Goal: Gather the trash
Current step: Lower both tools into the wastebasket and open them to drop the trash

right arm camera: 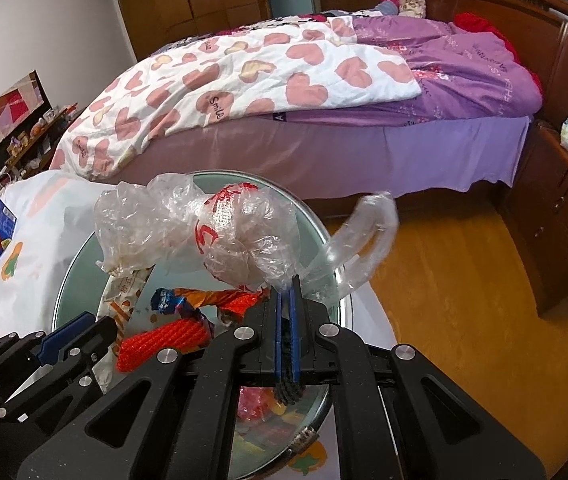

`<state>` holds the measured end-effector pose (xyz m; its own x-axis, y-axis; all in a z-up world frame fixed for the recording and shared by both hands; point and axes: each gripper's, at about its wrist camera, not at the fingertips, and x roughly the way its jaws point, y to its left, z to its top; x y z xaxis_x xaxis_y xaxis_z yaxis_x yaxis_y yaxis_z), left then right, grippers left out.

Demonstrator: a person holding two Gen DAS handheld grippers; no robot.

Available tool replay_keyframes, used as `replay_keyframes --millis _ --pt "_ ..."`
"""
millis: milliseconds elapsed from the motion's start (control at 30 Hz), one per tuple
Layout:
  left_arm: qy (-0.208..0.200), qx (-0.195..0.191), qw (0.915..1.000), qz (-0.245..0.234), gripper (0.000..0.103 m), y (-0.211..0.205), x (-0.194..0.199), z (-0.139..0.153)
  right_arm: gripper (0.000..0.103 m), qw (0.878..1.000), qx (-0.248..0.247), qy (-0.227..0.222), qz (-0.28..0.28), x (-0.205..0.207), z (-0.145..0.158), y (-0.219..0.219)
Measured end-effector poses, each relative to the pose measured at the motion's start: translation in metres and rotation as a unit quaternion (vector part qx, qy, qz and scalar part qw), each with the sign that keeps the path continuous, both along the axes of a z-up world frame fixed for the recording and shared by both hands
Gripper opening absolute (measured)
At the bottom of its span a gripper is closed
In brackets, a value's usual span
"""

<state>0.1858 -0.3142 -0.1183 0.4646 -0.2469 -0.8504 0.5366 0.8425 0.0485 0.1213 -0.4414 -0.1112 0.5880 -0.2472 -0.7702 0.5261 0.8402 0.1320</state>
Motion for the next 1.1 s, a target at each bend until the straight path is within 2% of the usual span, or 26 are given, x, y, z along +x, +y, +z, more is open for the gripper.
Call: replay_keyframes --millis 433,633,700,800,833,900,967,1100 --pt "0.004 0.006 1.0000 0.003 0.017 -0.004 0.001 -0.006 0.005 0.999 0.022 0.017 0.018 0.013 -0.011 -0.002" --pt "0.005 0.010 0.9999 0.003 0.020 -0.005 0.002 -0.009 0.009 1.000 0.018 -0.003 0.019 0.004 -0.004 -0.003" --pt "0.007 0.013 0.9999 0.004 0.026 -0.006 0.001 -0.010 0.014 1.000 0.020 -0.007 0.018 0.001 -0.003 -0.003" --pt "0.006 0.011 0.9999 0.004 0.028 -0.005 0.001 -0.010 0.015 1.000 0.019 -0.014 0.015 -0.004 -0.001 -0.005" --pt "0.003 0.011 0.9999 0.004 0.036 -0.004 0.000 -0.009 0.017 0.999 0.023 -0.021 0.014 -0.007 0.001 -0.006" --pt "-0.006 0.009 0.9999 0.007 0.047 -0.002 -0.001 -0.005 0.030 0.999 0.024 -0.032 0.010 -0.014 0.005 -0.007" --pt "-0.012 0.006 0.9999 0.009 0.050 0.000 -0.002 -0.001 0.030 0.999 0.025 -0.044 0.006 -0.021 0.010 -0.008" --pt "-0.014 0.000 0.9998 0.015 0.064 0.004 -0.005 0.005 0.038 0.997 0.021 -0.071 -0.015 -0.039 0.020 -0.009"
